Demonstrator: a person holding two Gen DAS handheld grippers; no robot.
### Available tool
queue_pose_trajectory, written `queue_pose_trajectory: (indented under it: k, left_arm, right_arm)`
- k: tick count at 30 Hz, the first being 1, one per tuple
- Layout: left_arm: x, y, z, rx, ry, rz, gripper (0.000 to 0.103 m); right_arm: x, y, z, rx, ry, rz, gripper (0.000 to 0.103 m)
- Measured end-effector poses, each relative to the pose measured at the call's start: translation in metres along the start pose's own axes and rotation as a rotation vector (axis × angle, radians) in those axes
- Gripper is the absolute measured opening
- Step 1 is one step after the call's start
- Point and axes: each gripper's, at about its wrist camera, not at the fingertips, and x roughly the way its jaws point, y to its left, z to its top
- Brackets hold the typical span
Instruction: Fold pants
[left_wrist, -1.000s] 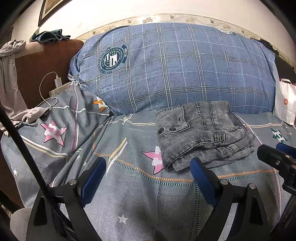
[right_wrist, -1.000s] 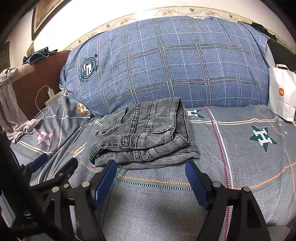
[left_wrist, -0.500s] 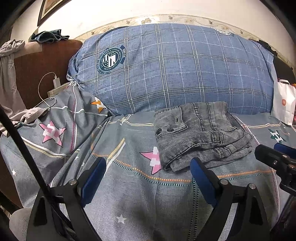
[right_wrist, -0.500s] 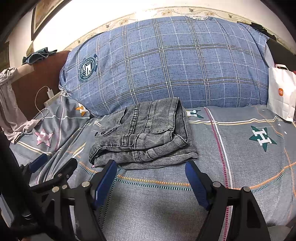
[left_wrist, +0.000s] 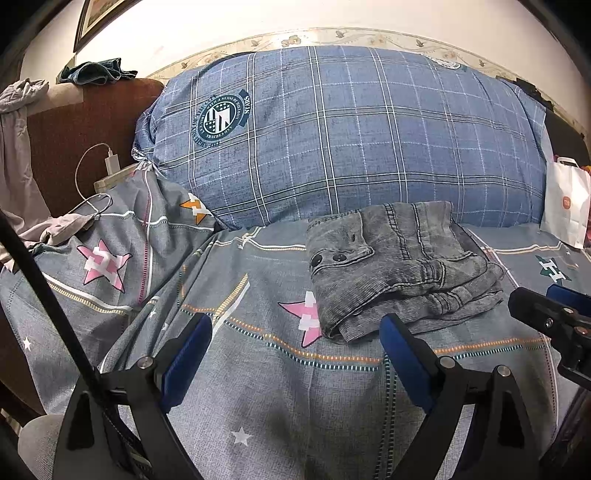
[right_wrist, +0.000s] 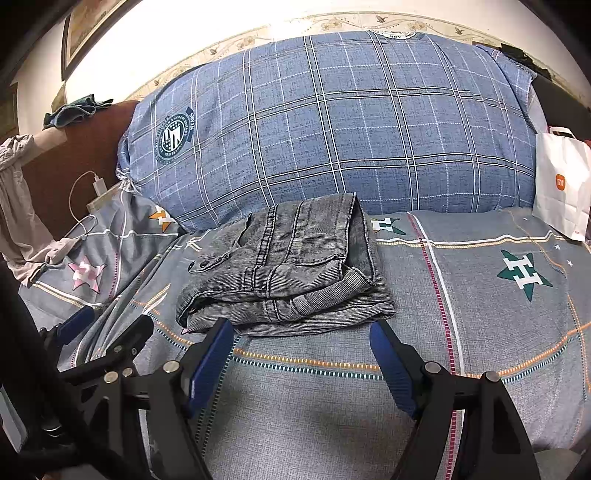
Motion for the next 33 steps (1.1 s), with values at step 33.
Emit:
queue_pose_trajectory:
  k: [33]
  left_arm:
    - [-0.0002,0.0028,-0.0001,-0.011,0.002,0.001,0.092]
  right_arm:
    - [0.0014,0.0016,-0.0010,0.000,0.004,-0.005,0.079]
